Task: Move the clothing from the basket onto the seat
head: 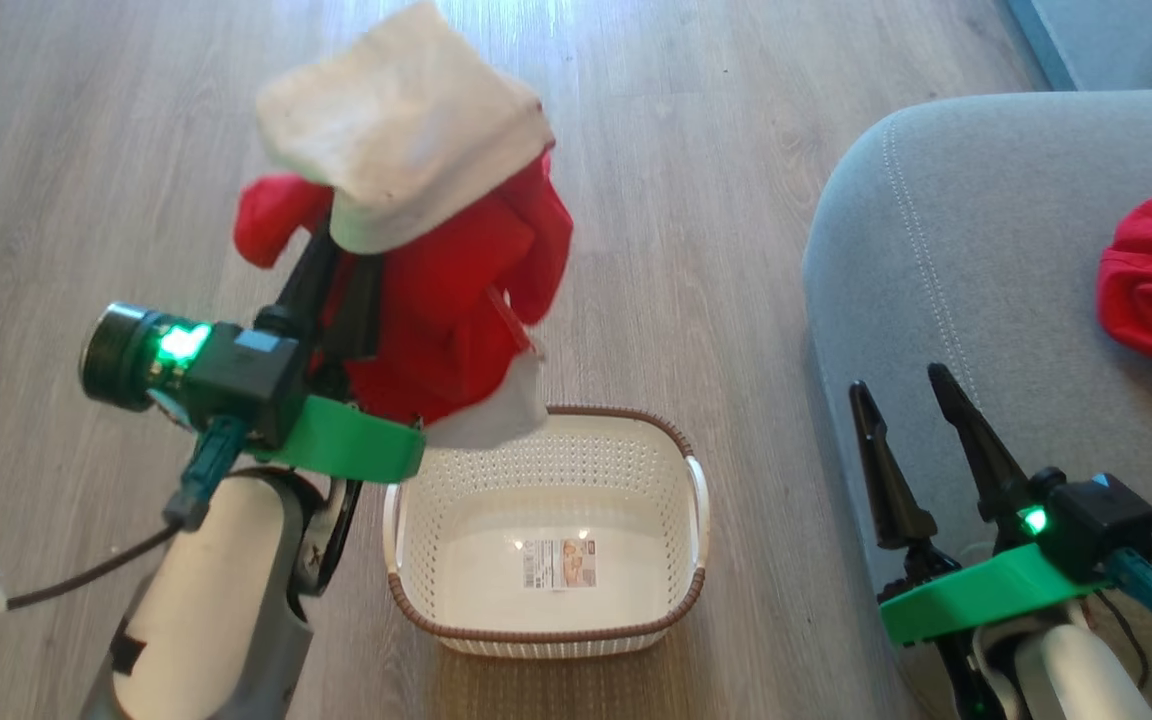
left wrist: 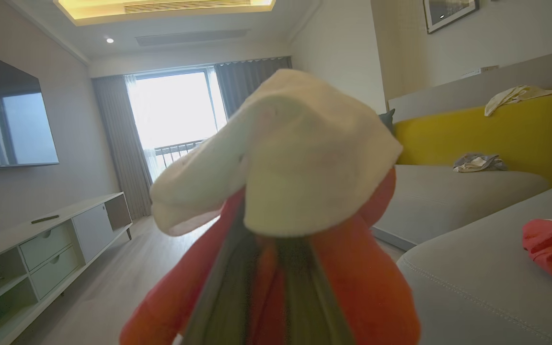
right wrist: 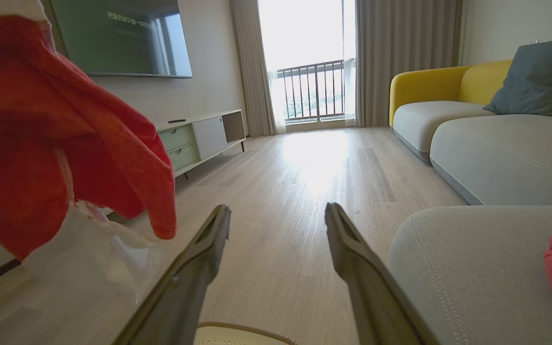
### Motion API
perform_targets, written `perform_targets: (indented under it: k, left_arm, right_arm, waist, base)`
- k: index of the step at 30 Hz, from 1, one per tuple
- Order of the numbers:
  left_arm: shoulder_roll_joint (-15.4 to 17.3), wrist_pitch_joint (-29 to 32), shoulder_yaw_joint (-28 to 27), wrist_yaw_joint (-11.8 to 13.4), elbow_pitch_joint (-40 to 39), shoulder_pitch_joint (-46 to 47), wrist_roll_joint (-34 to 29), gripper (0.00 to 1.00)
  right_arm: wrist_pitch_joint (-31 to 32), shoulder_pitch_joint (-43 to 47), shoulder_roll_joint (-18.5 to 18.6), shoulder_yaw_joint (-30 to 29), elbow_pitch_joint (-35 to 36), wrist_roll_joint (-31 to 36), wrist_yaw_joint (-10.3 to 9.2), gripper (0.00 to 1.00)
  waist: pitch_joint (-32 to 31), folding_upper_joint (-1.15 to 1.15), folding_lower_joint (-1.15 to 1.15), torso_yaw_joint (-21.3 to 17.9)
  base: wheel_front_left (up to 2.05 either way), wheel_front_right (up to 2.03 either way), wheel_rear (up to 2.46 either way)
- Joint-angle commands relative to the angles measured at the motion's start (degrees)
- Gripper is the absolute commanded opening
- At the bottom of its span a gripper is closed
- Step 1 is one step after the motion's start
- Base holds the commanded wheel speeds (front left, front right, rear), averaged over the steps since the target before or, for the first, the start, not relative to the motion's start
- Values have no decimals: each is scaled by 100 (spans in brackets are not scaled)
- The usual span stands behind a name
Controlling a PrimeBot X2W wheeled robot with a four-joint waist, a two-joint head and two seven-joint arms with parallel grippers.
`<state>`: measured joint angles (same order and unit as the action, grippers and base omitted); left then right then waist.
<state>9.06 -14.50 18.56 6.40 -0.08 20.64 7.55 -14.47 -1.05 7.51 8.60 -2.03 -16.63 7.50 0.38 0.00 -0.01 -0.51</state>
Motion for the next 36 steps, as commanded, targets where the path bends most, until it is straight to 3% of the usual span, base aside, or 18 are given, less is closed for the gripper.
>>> perform_targets:
  k: [1, 9, 15, 23, 36]
  left_arm:
    - [12, -50, -272, -49, -294, 237, -55, 0]
    - [-385, -50, -258, -528, -878, 191, -106, 0]
    - [-535, -50, 15, -888, -895, -79, -101, 0]
    - [-607, -50, 366, -1054, -942, -336, -96, 0]
    - [-617, -50, 537, -993, -998, -368, -49, 0]
  right_arm:
    - [-52, -81, 29, 71, 226, -2, -1, 100]
    - [-52, -60, 42, 101, 247, 6, -1, 100]
    - [-52, -20, 52, 58, 235, 4, -1, 100]
    - [-52, 15, 88, 46, 243, 10, -1, 100]
    - [-52, 2, 121, 74, 279, 48, -1, 100]
  waist:
    - [8, 0, 1, 20]
    - [4, 0, 1, 72]
    - [-29, 0, 1, 77]
    - [-29, 0, 1, 70]
    - [-26, 0, 1, -63]
  base:
    - [0, 0, 0]
    - [0, 0, 0]
    - [0, 0, 0]
    - [0, 0, 0]
    - [0, 0, 0]
